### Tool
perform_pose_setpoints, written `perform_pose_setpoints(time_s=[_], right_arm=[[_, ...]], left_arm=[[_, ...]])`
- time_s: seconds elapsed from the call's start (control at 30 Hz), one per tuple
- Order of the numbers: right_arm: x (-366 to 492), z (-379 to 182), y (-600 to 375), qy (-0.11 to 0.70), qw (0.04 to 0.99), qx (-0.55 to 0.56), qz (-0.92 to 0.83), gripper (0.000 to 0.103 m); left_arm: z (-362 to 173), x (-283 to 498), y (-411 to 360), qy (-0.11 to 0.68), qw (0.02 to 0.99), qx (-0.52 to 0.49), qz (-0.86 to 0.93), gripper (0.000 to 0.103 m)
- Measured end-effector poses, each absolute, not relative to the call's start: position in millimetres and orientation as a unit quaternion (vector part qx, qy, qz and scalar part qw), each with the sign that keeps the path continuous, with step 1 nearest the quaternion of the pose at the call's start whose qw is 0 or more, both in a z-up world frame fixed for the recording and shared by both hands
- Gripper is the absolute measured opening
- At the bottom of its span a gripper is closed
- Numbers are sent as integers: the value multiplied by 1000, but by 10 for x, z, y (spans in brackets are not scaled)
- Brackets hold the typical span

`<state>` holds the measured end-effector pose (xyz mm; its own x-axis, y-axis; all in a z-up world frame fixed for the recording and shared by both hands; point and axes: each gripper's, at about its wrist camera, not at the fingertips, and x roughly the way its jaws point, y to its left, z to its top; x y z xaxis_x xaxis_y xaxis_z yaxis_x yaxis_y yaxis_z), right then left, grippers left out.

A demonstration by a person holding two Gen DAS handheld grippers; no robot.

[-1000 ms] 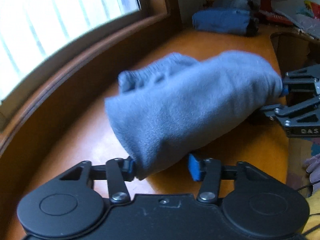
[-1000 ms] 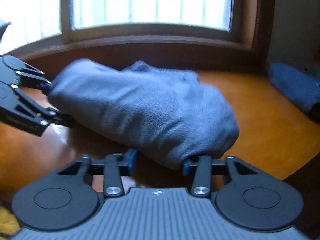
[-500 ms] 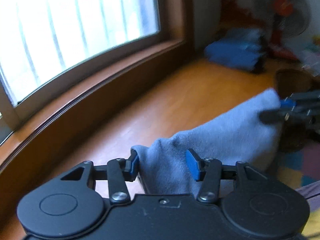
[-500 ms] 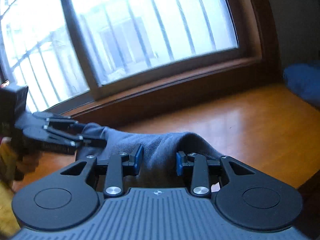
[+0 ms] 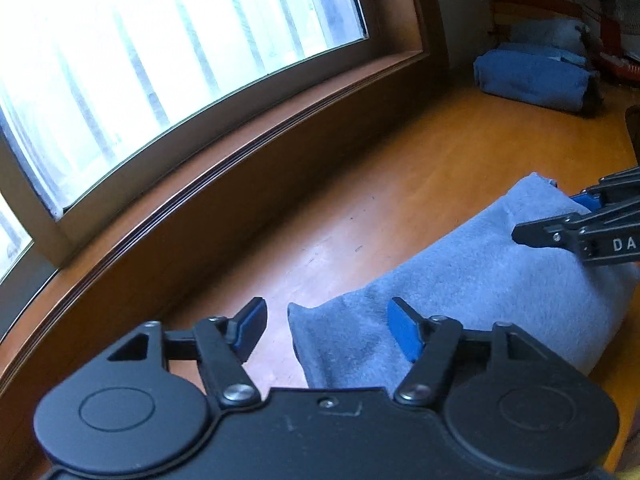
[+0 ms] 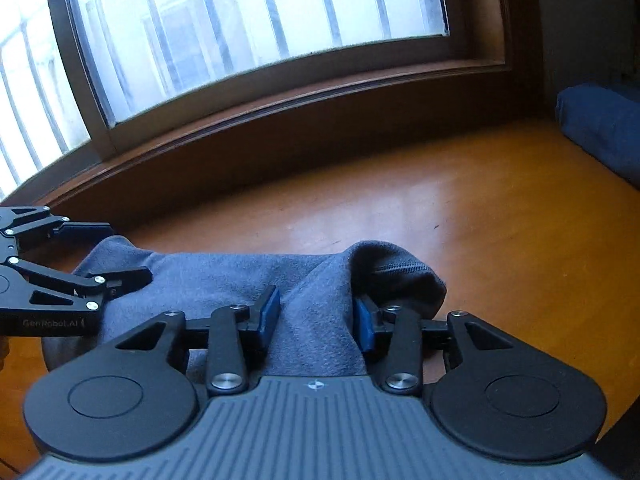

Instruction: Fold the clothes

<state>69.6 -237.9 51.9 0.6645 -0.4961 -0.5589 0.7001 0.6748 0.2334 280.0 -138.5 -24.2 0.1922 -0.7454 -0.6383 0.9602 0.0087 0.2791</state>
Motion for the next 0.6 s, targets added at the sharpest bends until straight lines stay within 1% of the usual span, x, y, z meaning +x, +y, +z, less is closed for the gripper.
perform_pose_setpoints(time_s=[0.03, 0.07, 0.1, 0.13, 0.2, 0.27, 0.37, 0.43, 0.5, 0.6], right_arm=[[643, 578, -2359, 223, 887, 220, -338, 45], [580, 644, -2347, 215, 888, 218, -342, 49], [502, 718, -2303, 202, 890, 212, -350, 52], [424, 779, -2261, 190, 891, 205, -357, 57], [318, 891, -2129, 164, 895, 194, -366, 57], [292, 926, -2033, 156, 902, 190, -355, 59], [415, 852, -1970, 177, 910, 182, -327, 62], [603, 690, -1939, 225, 903, 173, -323, 62], [677, 622, -1930, 233, 893, 186, -338, 62], [775, 531, -1917, 241, 876, 207, -362, 63]], left_arm=[[-175, 2796, -1338, 163, 691, 336, -619, 64], [-86, 2805, -1261, 169, 687, 326, -627, 64], [-4, 2813, -1189, 176, 682, 316, -635, 66], [54, 2818, -1130, 185, 677, 308, -643, 72], [108, 2835, -1040, 214, 666, 295, -650, 78], [67, 2843, -996, 247, 649, 293, -657, 78], [-140, 2799, -1037, 268, 642, 309, -648, 80], [-223, 2790, -1135, 273, 644, 320, -639, 85], [-270, 2780, -1194, 266, 642, 328, -640, 87], [-271, 2754, -1286, 223, 651, 345, -639, 93]])
